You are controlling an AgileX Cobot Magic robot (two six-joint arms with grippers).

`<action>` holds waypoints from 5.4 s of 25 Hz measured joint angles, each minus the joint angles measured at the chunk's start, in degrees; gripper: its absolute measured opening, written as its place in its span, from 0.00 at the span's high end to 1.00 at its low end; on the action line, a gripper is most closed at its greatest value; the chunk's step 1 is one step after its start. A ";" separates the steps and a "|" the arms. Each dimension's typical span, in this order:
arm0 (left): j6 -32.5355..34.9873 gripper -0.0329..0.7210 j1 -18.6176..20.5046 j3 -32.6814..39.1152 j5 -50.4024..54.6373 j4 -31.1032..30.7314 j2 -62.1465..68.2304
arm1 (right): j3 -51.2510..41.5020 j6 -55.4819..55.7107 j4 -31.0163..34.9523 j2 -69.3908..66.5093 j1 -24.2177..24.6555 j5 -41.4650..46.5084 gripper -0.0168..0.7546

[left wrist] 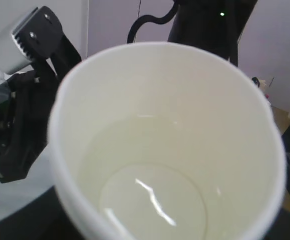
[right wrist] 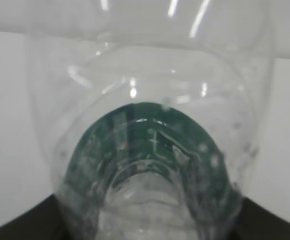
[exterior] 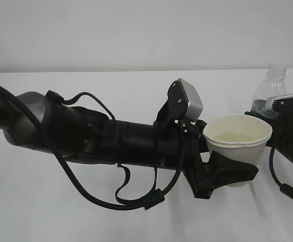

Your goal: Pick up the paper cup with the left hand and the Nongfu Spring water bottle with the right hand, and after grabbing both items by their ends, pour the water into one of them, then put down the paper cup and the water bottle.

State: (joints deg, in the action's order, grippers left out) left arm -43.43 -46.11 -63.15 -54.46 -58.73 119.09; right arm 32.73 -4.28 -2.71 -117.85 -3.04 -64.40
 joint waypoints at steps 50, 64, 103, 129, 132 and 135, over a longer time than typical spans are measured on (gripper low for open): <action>0.00 0.33 0.00 0.00 1.09 2.49 0.00 | -12.96 -1.48 0.81 8.15 0.00 -1.01 0.23; 0.00 0.33 0.00 0.00 1.56 12.06 0.00 | -22.06 -1.48 1.05 18.49 0.00 -1.01 0.23; 17.07 0.36 16.08 14.73 -9.82 18.45 -0.04 | -25.01 -1.48 1.15 23.87 0.00 -1.04 0.24; 30.07 0.36 21.52 26.95 -9.84 44.08 -2.08 | -25.01 -1.48 1.15 23.91 0.00 -1.04 0.24; 31.40 0.36 21.52 27.17 -9.84 47.69 -2.30 | -25.01 -1.48 1.15 23.91 0.00 -1.04 0.24; 32.87 0.36 21.52 27.17 -9.84 51.15 -2.30 | -25.01 -1.48 1.26 23.91 0.00 -1.04 0.24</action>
State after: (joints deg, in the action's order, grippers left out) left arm -10.56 -24.59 -35.98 -64.30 -7.59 116.79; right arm 7.73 -5.75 -1.45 -93.94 -3.04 -65.44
